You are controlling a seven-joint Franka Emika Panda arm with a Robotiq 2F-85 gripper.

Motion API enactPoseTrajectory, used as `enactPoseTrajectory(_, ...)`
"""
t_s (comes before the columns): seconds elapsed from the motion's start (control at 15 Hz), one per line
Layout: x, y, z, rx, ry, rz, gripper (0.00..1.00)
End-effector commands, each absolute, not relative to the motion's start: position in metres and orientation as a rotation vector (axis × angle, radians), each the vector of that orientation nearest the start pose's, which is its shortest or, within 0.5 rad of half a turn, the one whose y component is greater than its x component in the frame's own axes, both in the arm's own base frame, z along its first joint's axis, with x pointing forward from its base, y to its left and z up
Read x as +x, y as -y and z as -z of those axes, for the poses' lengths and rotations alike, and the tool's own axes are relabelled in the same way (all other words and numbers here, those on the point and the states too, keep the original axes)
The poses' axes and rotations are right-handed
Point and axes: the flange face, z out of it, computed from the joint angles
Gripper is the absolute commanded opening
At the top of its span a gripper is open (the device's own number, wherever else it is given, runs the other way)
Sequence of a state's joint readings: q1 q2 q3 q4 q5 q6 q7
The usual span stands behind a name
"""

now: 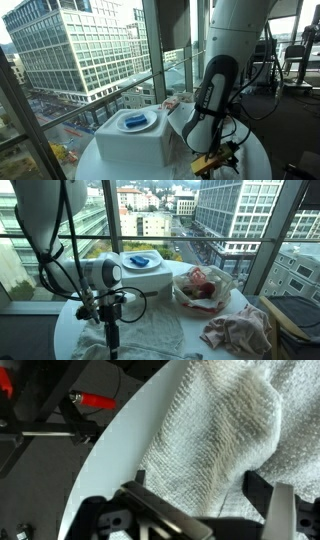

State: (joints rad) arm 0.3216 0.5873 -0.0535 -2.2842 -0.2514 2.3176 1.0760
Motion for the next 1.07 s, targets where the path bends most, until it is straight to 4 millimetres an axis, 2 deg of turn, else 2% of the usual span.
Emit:
enactPoseTrajectory(0.0, 0.426, -0.111, -0.074, -3.43, -1.035, -0.635, 1.0)
enactPoseTrajectory(0.67, 0.424, -0.109, -0.093, -3.473, -1.119, -0.593, 1.0)
enactPoseTrajectory(1.0, 0.43, -0.107, -0.083, -3.454, -1.091, -0.59, 1.0)
